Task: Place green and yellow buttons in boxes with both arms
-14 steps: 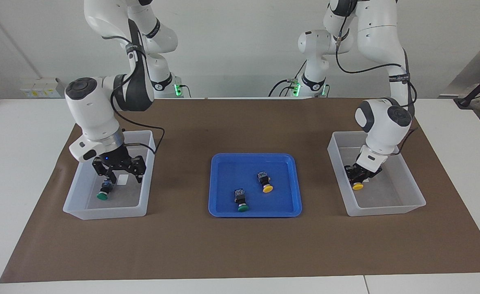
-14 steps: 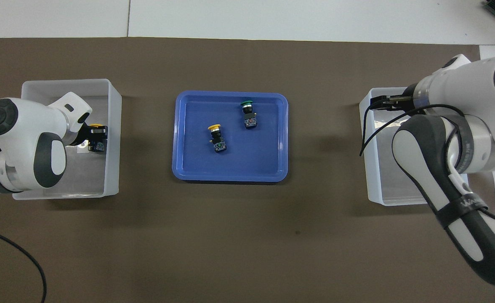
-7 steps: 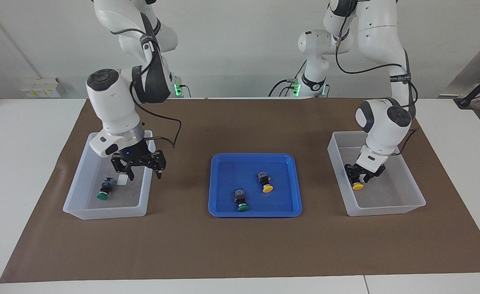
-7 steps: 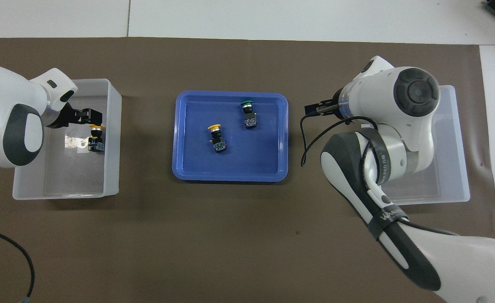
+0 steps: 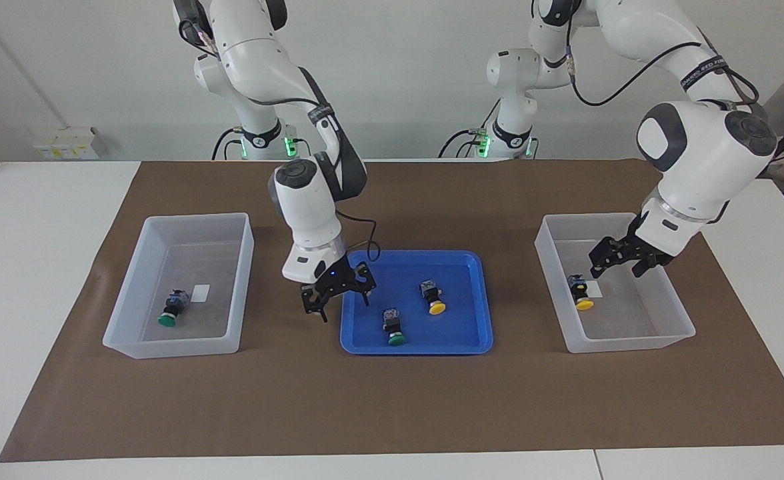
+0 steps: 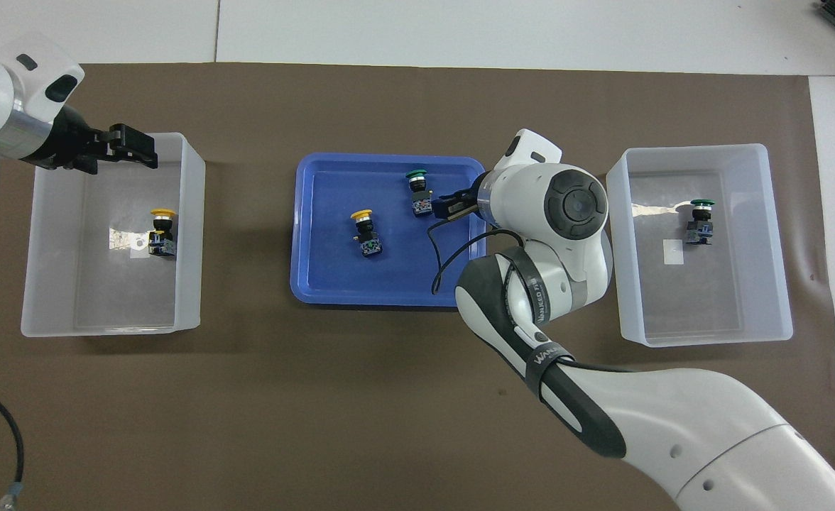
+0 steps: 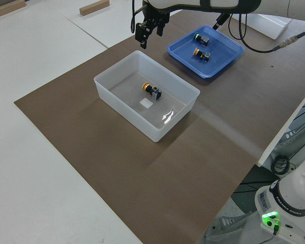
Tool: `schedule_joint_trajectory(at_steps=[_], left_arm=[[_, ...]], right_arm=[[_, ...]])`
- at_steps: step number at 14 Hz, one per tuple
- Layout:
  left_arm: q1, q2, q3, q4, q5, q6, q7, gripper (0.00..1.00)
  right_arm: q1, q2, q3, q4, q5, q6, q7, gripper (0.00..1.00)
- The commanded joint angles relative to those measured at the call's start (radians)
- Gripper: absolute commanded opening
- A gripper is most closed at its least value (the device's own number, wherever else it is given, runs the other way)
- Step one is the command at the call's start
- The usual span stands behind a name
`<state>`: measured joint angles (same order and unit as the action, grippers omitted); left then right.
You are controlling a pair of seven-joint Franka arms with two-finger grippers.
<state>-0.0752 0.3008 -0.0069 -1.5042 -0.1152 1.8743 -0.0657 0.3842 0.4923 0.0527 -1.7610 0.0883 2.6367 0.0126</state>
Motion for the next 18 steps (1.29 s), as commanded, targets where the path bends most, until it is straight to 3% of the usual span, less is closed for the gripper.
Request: schedule_joint_trajectory(at_steps=[1, 4, 8, 9, 11, 12, 15, 18], left_arm=[[-0.104, 0.027, 0.005, 0.022, -0.014, 0.049, -0.139, 0.94], [-0.21, 0.011, 0.005, -0.094, -0.014, 0.245, -0.287, 0.93], [-0.268, 0.02, 0.005, -0.163, -0.014, 0.346, -0.336, 0.9], [-0.276, 0.02, 0.004, -0.198, -0.014, 0.394, -0.336, 0.9], [-0.284, 0.033, 0.004, -0.24, -0.014, 0.465, -0.338, 0.87], [-0.285, 0.052, 0.004, -0.24, -0.015, 0.476, -0.338, 0.87], [-0.301, 0.084, 0.004, -0.24, -0.014, 0.502, -0.365, 0.85], [-0.327, 0.098, 0.004, -0.241, -0.015, 0.523, -0.379, 0.81]], right_arm=[[0.005, 0.08, 0.009, 0.109, 0.028, 0.0, 0.022, 1.0], [0.062, 0.132, 0.007, 0.143, 0.018, 0.014, 0.096, 1.0], [0.084, 0.138, 0.006, 0.127, 0.015, 0.052, 0.165, 0.99], [0.087, 0.137, 0.004, 0.124, 0.013, 0.051, 0.168, 0.84], [0.085, 0.137, -0.002, 0.124, -0.008, 0.051, 0.173, 0.25], [0.085, 0.137, -0.004, 0.123, -0.022, 0.052, 0.173, 0.05], [0.078, 0.12, -0.011, 0.089, -0.071, 0.054, 0.172, 0.0], [0.078, 0.01, -0.046, 0.034, -0.07, -0.01, 0.219, 0.0]])
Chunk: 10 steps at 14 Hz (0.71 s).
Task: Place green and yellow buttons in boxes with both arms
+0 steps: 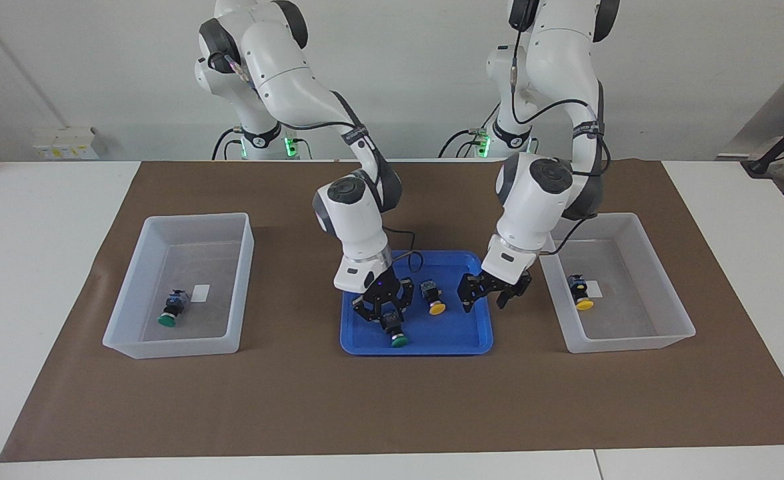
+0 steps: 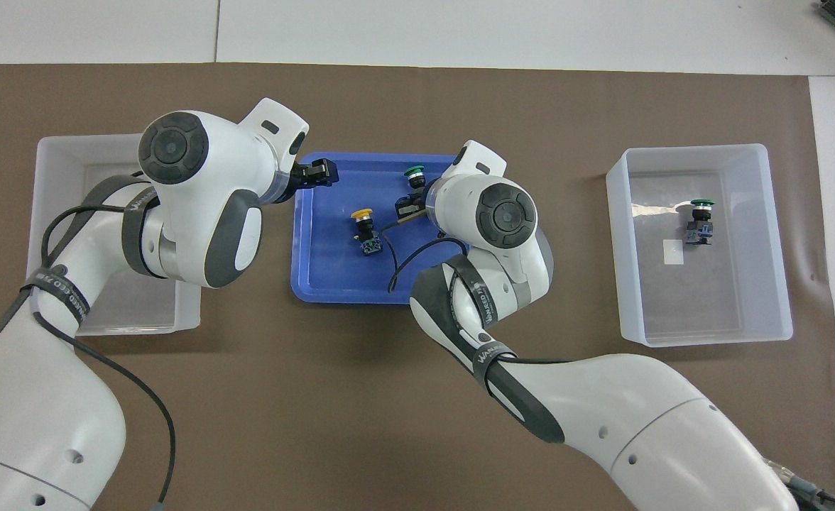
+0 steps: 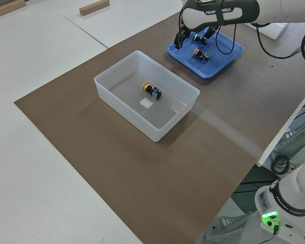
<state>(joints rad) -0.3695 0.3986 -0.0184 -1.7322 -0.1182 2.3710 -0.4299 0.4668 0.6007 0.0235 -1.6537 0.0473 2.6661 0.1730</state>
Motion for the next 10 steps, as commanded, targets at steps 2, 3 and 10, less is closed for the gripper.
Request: schedule_joint_trajectory(at_steps=[2, 3, 10], left_arm=[[-0.061, 0.012, 0.015, -0.021, -0.012, 0.031, -0.054, 0.76], [-0.08, 0.017, 0.015, -0.024, -0.012, 0.039, -0.07, 0.75], [-0.147, 0.025, 0.017, -0.131, -0.011, 0.134, -0.069, 0.72]], right_arm=[[-0.01, -0.221, -0.051, -0.168, -0.029, -0.06, 0.071, 0.0], [-0.036, -0.282, -0.054, -0.222, -0.029, -0.061, 0.077, 0.0], [-0.281, -0.554, -0.053, -0.416, -0.029, -0.198, 0.011, 0.0]])
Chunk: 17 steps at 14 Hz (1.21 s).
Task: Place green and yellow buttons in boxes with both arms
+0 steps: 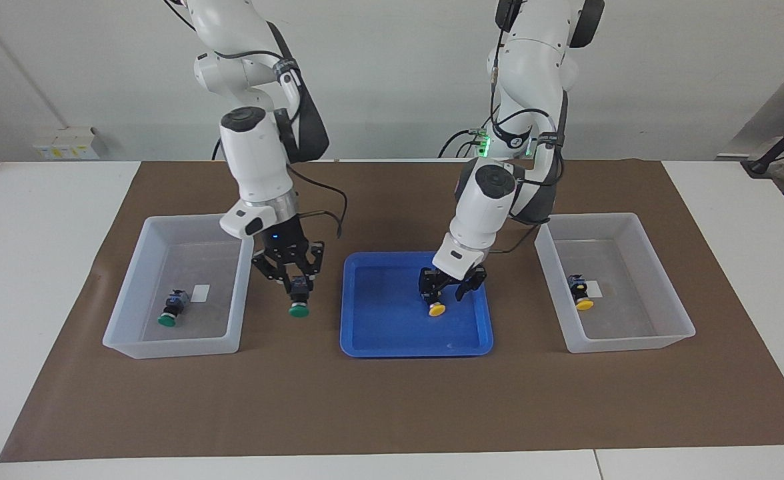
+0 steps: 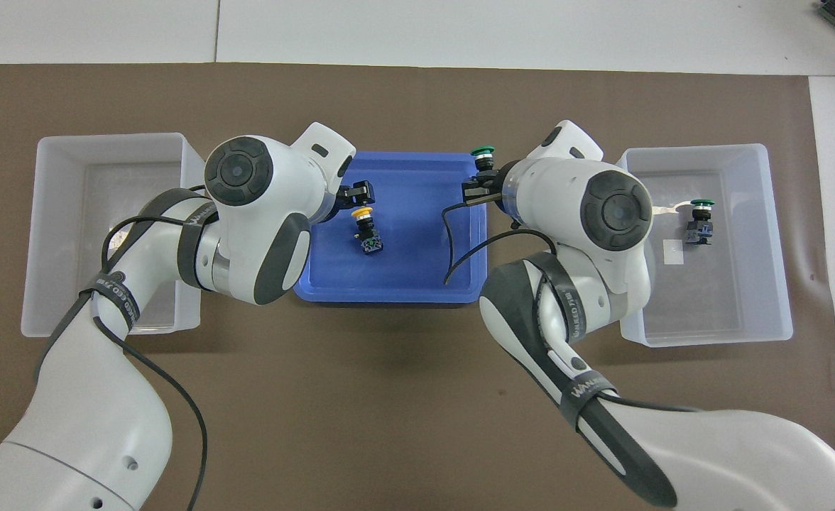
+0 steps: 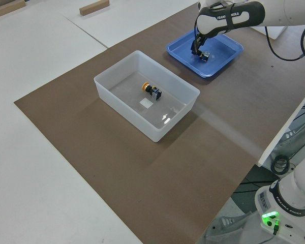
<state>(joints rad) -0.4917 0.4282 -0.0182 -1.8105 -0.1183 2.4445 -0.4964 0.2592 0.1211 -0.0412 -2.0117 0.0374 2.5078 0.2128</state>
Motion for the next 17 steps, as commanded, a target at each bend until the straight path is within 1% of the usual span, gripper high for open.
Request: schedule_joint_trajectory(at_steps=[1, 3, 4, 5, 6, 7, 8, 9, 10, 11, 12, 13, 15, 16, 17], left_arm=[[-0.025, -0.005, 0.017, -0.065, -0.011, 0.079, -0.002, 0.7], [-0.024, -0.005, 0.017, -0.073, -0.011, 0.088, -0.002, 0.67], [-0.025, -0.002, 0.017, -0.076, -0.011, 0.09, -0.002, 0.59], [-0.025, 0.0, 0.017, -0.081, -0.011, 0.093, -0.002, 0.51], [-0.024, 0.0, 0.017, -0.081, -0.011, 0.094, -0.004, 0.4], [-0.024, 0.0, 0.017, -0.081, -0.011, 0.093, -0.004, 0.27], [-0.024, 0.0, 0.017, -0.079, -0.011, 0.091, -0.004, 0.15], [-0.024, 0.0, 0.017, -0.079, -0.011, 0.088, -0.005, 0.04], [-0.024, 0.0, 0.017, -0.072, -0.011, 0.077, -0.007, 0.0], [-0.022, 0.0, 0.017, -0.061, -0.011, 0.07, -0.016, 0.0], [-0.022, 0.0, 0.02, -0.038, -0.011, 0.05, -0.027, 0.0], [-0.022, 0.003, 0.021, 0.002, -0.009, 0.003, -0.042, 0.0], [-0.007, 0.015, 0.024, 0.097, -0.008, -0.099, -0.059, 0.0], [-0.007, 0.012, 0.029, 0.126, -0.008, -0.14, -0.059, 0.0], [0.002, 0.005, 0.041, 0.146, -0.008, -0.175, -0.057, 0.0]], right_arm=[[-0.119, -0.089, 0.012, -0.058, -0.011, -0.073, -0.074, 0.0], [-0.188, -0.093, 0.014, -0.067, -0.001, -0.087, -0.151, 0.0], [-0.208, -0.095, 0.014, -0.08, 0.002, -0.089, -0.182, 0.0], [-0.227, -0.094, 0.012, -0.093, 0.016, -0.089, -0.209, 0.0], [-0.259, -0.083, 0.014, -0.11, 0.025, -0.083, -0.237, 0.0], [-0.283, -0.071, 0.014, -0.122, 0.027, -0.075, -0.268, 0.0], [-0.303, -0.042, 0.014, -0.125, 0.029, -0.061, -0.294, 0.0], [-0.314, -0.012, 0.014, -0.128, 0.029, -0.013, -0.311, 0.0], [-0.307, 0.021, 0.015, -0.13, 0.029, 0.046, -0.331, 0.0], [-0.304, 0.049, 0.015, -0.134, 0.029, 0.078, -0.34, 0.0], [-0.314, 0.051, 0.015, -0.157, 0.029, 0.086, -0.352, 0.0], [-0.32, 0.057, 0.014, -0.163, 0.029, 0.095, -0.381, 0.0], [-0.324, 0.078, 0.014, -0.17, 0.029, 0.1, -0.392, 0.08], [-0.322, 0.078, 0.014, -0.171, 0.029, 0.098, -0.391, 0.16], [-0.322, 0.078, 0.015, -0.171, 0.029, 0.097, -0.389, 0.37]])
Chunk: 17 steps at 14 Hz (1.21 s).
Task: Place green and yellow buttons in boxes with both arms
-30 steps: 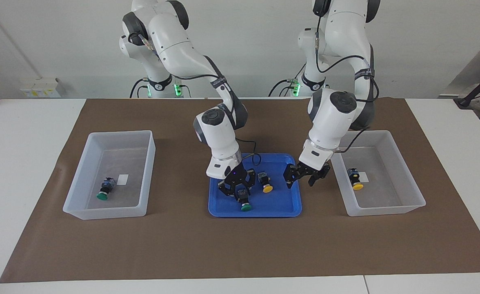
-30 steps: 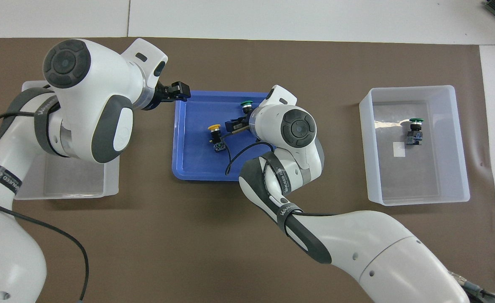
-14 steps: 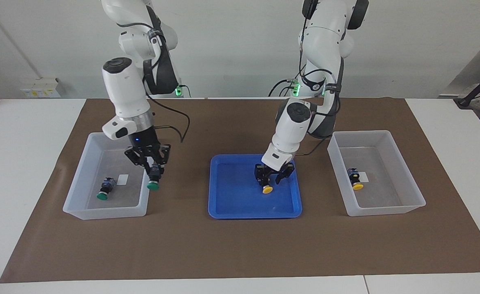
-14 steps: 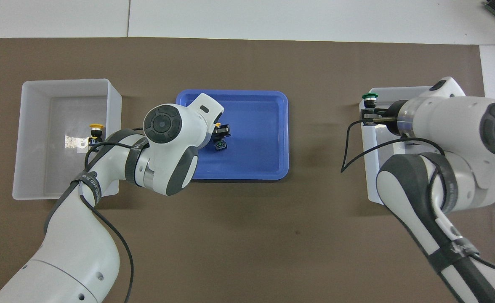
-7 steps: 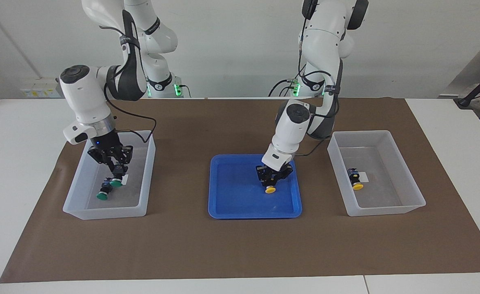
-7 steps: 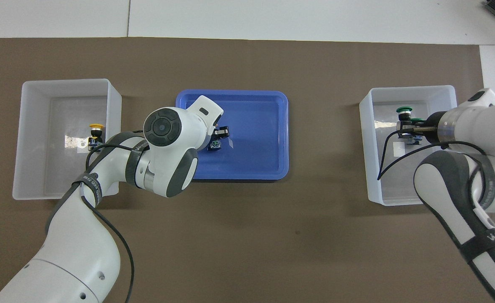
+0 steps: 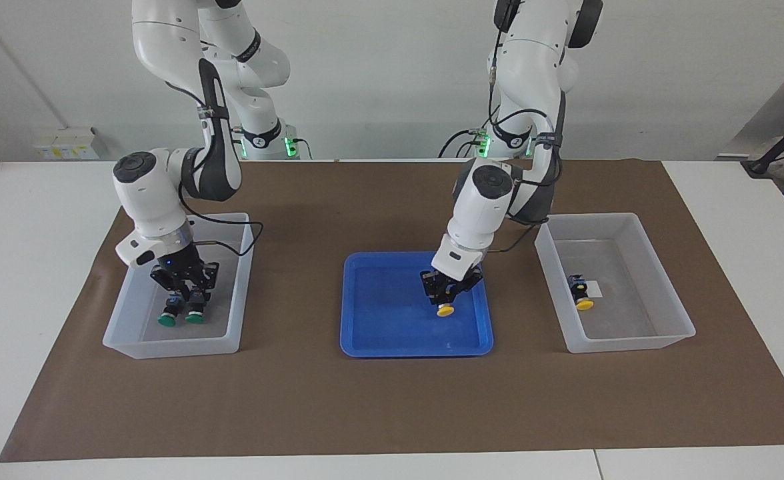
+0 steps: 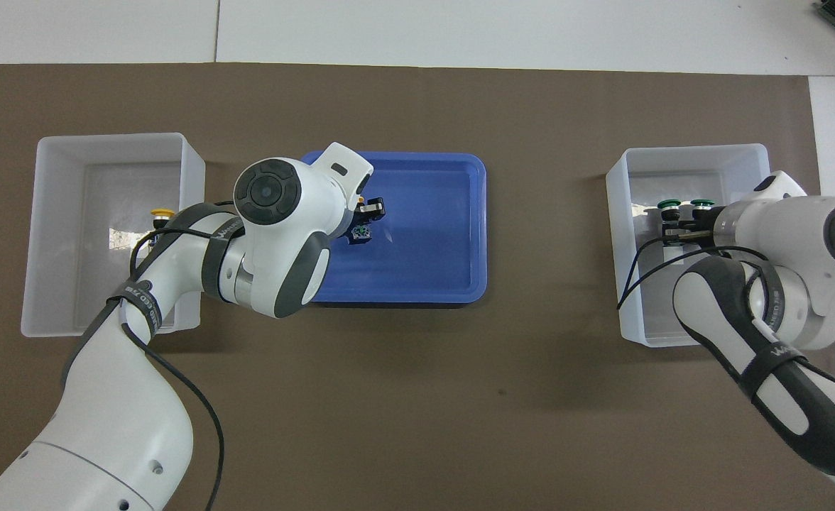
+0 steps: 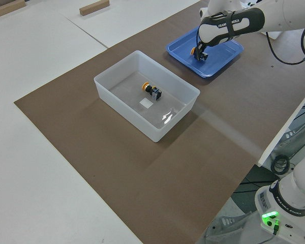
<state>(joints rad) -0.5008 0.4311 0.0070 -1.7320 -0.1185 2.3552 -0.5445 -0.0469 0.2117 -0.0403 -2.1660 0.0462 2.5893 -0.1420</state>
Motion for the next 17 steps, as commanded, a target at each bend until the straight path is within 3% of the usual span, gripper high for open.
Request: schedule_joint_trajectory(at_steps=[1, 2, 6, 10, 12, 15, 17], left_arm=[[0.019, -0.017, 0.03, 0.077, -0.003, -0.123, -0.008, 0.0], [0.04, -0.058, 0.036, 0.077, -0.003, -0.178, -0.003, 0.0], [0.158, -0.172, 0.037, 0.078, 0.005, -0.339, 0.011, 0.0], [0.299, -0.198, 0.037, 0.075, 0.025, -0.399, 0.199, 0.0], [0.381, -0.21, 0.037, 0.055, 0.025, -0.401, 0.312, 0.0], [0.49, -0.248, 0.037, -0.05, 0.025, -0.344, 0.49, 0.0], [0.55, -0.276, 0.036, -0.131, 0.023, -0.272, 0.575, 0.0]], right_arm=[[-0.015, -0.012, 0.013, -0.015, 0.02, 0.015, -0.033, 0.7], [-0.011, -0.011, 0.013, -0.009, 0.021, 0.012, -0.031, 0.81], [0.001, -0.028, 0.017, 0.04, 0.023, -0.021, 0.011, 0.99], [0.001, -0.08, 0.017, 0.179, 0.023, -0.259, 0.054, 1.0], [0.001, -0.136, 0.017, 0.195, 0.023, -0.354, 0.059, 1.0], [-0.001, -0.224, 0.014, 0.228, 0.02, -0.512, 0.076, 1.0], [-0.01, -0.23, 0.011, 0.317, 0.009, -0.657, 0.082, 1.0]])
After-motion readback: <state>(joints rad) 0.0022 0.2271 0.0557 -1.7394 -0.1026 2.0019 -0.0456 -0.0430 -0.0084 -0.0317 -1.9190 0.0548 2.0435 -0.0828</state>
